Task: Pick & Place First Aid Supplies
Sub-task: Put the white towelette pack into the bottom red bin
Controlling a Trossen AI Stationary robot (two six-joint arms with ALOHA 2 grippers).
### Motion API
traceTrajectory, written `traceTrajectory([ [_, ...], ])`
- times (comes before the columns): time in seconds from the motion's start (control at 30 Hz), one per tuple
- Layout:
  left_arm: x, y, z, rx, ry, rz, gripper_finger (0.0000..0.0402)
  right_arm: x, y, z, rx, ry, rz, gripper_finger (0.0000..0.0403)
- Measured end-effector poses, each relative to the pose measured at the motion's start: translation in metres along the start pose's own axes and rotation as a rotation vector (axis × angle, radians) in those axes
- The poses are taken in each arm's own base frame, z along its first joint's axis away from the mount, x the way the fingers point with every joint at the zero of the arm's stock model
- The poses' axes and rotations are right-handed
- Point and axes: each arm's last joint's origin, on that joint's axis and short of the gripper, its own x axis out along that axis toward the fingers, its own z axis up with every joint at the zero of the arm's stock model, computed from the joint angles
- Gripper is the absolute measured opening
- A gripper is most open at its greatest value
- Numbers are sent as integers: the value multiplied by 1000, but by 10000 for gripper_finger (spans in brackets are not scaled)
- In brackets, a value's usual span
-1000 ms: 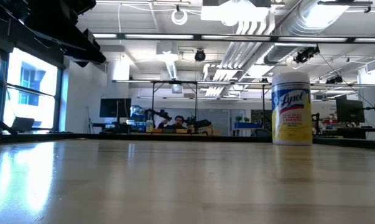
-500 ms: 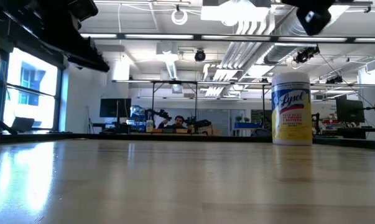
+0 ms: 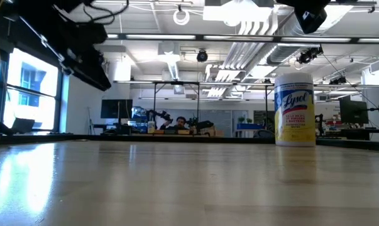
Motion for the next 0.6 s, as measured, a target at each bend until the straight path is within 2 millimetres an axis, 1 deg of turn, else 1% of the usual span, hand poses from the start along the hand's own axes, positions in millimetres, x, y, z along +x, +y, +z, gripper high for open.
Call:
traceTrajectory([
  [0.17, 20, 39, 11, -145, 21, 210, 177, 0, 0, 0, 0, 0, 0, 103],
  [0.3, 32, 68, 17, -203, 26, 336, 177, 0, 0, 0, -1, 0, 0, 103],
  [0.4, 37, 83, 19, -237, 26, 384, 177, 0, 0, 0, 0, 0, 0, 103],
  [0.6, 46, 105, 19, -331, 48, 434, 177, 0, 0, 0, 0, 0, 0, 103],
])
